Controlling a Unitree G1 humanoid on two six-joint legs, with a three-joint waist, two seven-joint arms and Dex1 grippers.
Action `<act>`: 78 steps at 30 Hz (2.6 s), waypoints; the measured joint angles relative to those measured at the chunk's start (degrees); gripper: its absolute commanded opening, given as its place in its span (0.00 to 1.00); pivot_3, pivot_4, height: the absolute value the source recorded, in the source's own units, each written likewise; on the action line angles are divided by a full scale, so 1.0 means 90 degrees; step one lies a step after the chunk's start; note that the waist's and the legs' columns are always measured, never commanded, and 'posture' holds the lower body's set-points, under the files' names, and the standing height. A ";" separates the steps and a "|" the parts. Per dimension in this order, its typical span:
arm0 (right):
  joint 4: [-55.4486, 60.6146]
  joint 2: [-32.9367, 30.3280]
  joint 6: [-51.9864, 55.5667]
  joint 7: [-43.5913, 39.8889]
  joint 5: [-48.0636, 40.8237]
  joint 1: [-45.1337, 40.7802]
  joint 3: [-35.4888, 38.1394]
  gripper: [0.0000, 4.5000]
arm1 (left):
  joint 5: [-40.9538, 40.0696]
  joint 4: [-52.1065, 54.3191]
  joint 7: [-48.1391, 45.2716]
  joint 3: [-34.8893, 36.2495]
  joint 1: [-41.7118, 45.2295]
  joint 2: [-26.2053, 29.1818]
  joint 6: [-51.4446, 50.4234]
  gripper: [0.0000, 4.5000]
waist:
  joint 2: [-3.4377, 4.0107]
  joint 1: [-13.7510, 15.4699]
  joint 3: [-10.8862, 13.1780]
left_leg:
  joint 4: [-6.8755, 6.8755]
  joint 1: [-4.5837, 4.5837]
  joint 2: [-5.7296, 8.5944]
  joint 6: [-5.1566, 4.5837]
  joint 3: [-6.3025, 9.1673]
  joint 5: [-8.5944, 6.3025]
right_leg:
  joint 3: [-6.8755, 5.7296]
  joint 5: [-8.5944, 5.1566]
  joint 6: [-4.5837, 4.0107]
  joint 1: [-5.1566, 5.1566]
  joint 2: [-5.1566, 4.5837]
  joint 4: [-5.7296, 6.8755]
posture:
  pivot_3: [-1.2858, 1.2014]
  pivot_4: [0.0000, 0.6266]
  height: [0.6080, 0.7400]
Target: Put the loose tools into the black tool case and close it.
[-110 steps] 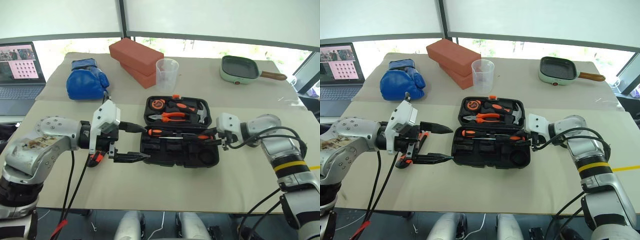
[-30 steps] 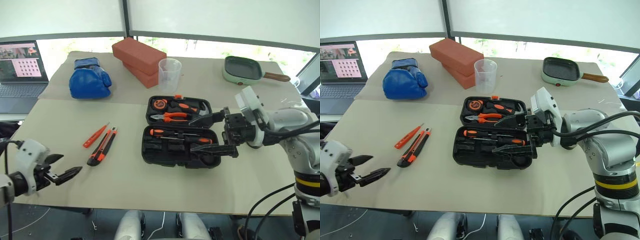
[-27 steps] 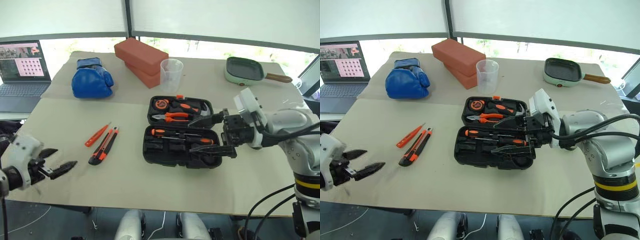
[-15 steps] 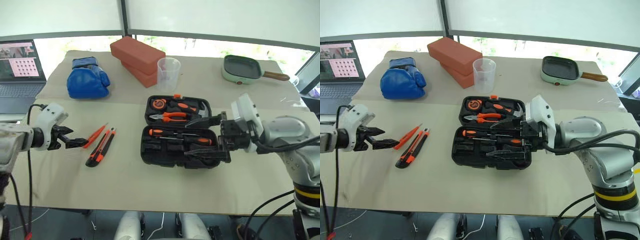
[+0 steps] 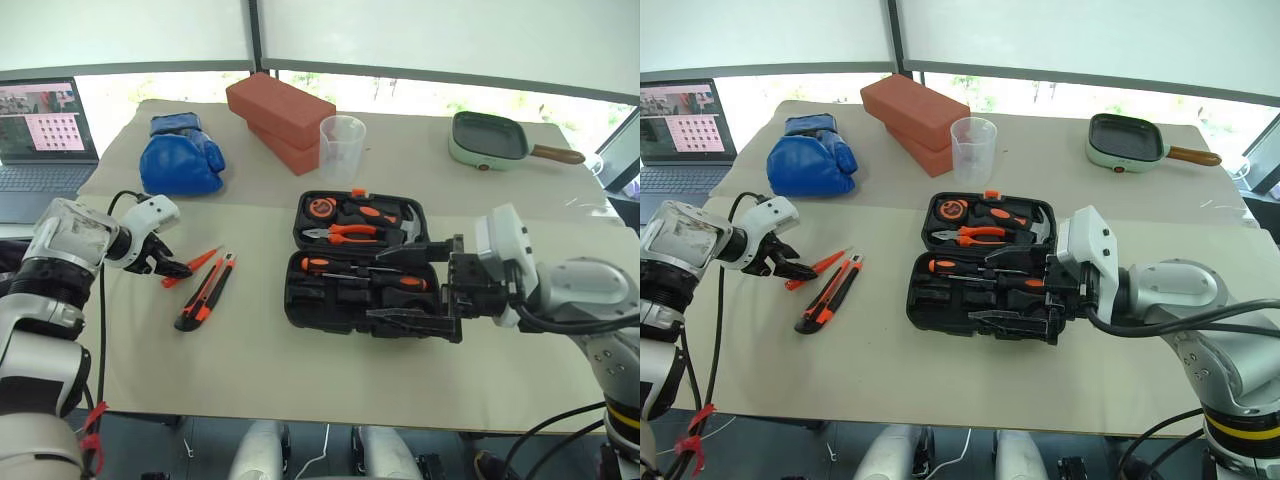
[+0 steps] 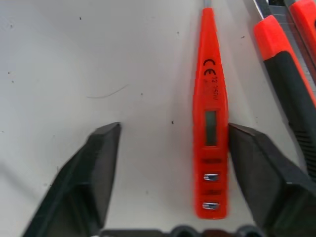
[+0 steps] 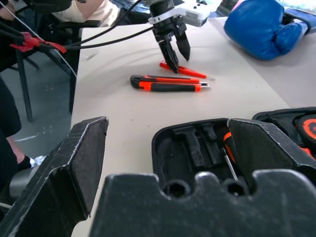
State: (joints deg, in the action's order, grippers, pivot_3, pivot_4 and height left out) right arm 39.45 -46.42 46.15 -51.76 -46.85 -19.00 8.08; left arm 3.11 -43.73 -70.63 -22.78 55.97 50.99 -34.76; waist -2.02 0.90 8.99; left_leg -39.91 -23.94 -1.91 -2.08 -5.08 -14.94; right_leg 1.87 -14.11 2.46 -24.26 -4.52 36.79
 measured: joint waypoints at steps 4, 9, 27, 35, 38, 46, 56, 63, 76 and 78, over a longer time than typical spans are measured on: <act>0.0157 -0.0072 0.0011 0.0136 -0.0151 0.0099 0.0004 1.00 | 0.0294 -0.0471 -0.0116 0.0012 0.0222 -0.0212 0.0307 0.19 | 0.0001 0.0016 -0.0003 | -0.0006 0.0000 0.0002 -0.0004 0.0017 -0.0002 | 0.0001 0.0000 0.0006 0.0006 -0.0003 -0.0001 | 0.52 0.24 0.99; 0.0187 -0.0266 0.0009 0.0175 -0.0190 0.0285 0.0024 1.00 | 0.0540 -0.1032 -0.0221 0.0080 0.0388 -0.0334 0.0788 0.09 | 0.0011 0.0013 -0.0011 | -0.0008 0.0006 0.0002 -0.0005 0.0019 -0.0002 | 0.0002 0.0000 0.0006 0.0009 -0.0003 0.0004 | 0.52 0.24 0.99; 0.0629 -0.0928 0.0002 0.0286 -0.0068 0.2420 0.0947 1.00 | 0.0001 0.1552 -0.1786 0.0238 0.0804 -0.1587 0.2663 0.09 | -0.0021 0.0020 0.0003 | -0.0069 -0.0049 0.0006 -0.0028 0.0042 -0.0014 | -0.0001 0.0016 0.0033 0.0002 -0.0002 -0.0007 | 0.52 0.24 0.99; 0.0951 -0.0734 -0.0002 0.0829 -0.0198 0.2532 0.1068 1.00 | 0.0455 0.2237 -0.1638 -0.0674 0.0669 -0.2519 0.1910 0.09 | -0.0021 -0.0059 0.0002 | -0.0070 -0.0043 0.0003 -0.0028 0.0043 -0.0014 | 0.0021 0.0016 0.0033 -0.0003 0.0010 -0.0001 | 0.52 0.24 0.99; 0.1025 -0.0727 0.0000 0.1006 -0.0223 0.2588 0.1190 1.00 | 0.0581 0.2362 -0.1666 -0.0837 0.0558 -0.2541 0.1635 0.09 | -0.0020 -0.0051 0.0002 | -0.0070 -0.0042 0.0003 -0.0029 0.0043 -0.0015 | 0.0022 0.0015 0.0033 -0.0002 0.0009 -0.0002 | 0.52 0.24 0.99; 0.1065 -0.0702 0.0003 0.1369 -0.0378 0.2642 0.1213 1.00 | 0.0659 0.2582 -0.1756 -0.1028 0.0426 -0.2624 0.1020 0.09 | -0.0020 -0.0019 0.0002 | -0.0084 -0.0043 0.0003 -0.0032 0.0047 -0.0016 | 0.0022 0.0015 0.0035 0.0005 0.0009 0.0000 | 0.52 0.24 0.99; 0.1070 -0.0702 0.0003 0.1643 -0.0453 0.2468 0.1198 1.00 | 0.0826 0.2134 -0.1540 -0.1122 0.0590 -0.3016 0.0657 0.09 | -0.0019 -0.0021 0.0001 | -0.0092 -0.0042 0.0003 -0.0036 0.0047 -0.0019 | 0.0023 0.0014 0.0037 0.0007 0.0010 0.0004 | 0.52 0.24 0.99; 0.1049 -0.0660 0.0002 0.1725 -0.0450 0.2421 0.1147 1.00 | 0.0864 0.2059 -0.1602 -0.1200 0.0660 -0.3083 0.0515 0.36 | -0.0018 -0.0027 0.0001 | -0.0093 -0.0041 0.0002 -0.0036 0.0048 -0.0019 | 0.0025 0.0014 0.0036 0.0004 0.0012 0.0009 | 0.52 0.24 0.99; 0.0932 -0.0648 0.0000 0.1704 -0.0431 0.2419 0.1019 1.00 | -0.0205 0.3080 -0.2187 -0.0079 0.0567 -0.2101 0.0190 0.51 | -0.0018 -0.0010 0.0001 | -0.0099 -0.0044 -0.0001 -0.0036 0.0049 -0.0019 | 0.0028 0.0014 0.0037 0.0003 0.0008 0.0012 | 0.52 0.24 0.99; 0.0931 -0.0649 0.0000 0.1698 -0.0432 0.2422 0.1019 1.00 | -0.0503 0.3076 -0.1975 0.0306 0.0382 -0.2205 0.0275 0.35 | -0.0018 -0.0006 0.0001 | -0.0103 -0.0044 0.0001 -0.0037 0.0049 -0.0019 | 0.0028 0.0015 0.0041 0.0007 0.0007 0.0013 | 0.52 0.24 0.99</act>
State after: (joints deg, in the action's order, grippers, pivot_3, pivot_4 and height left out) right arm 47.83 -52.26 46.16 -36.48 -50.73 2.80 17.25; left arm -1.42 -16.04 -88.41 -20.03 59.41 31.15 -32.29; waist -2.18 0.84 9.00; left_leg -40.83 -24.34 -1.90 -2.41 -4.64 -15.11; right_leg 2.12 -13.98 2.82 -24.20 -4.46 36.91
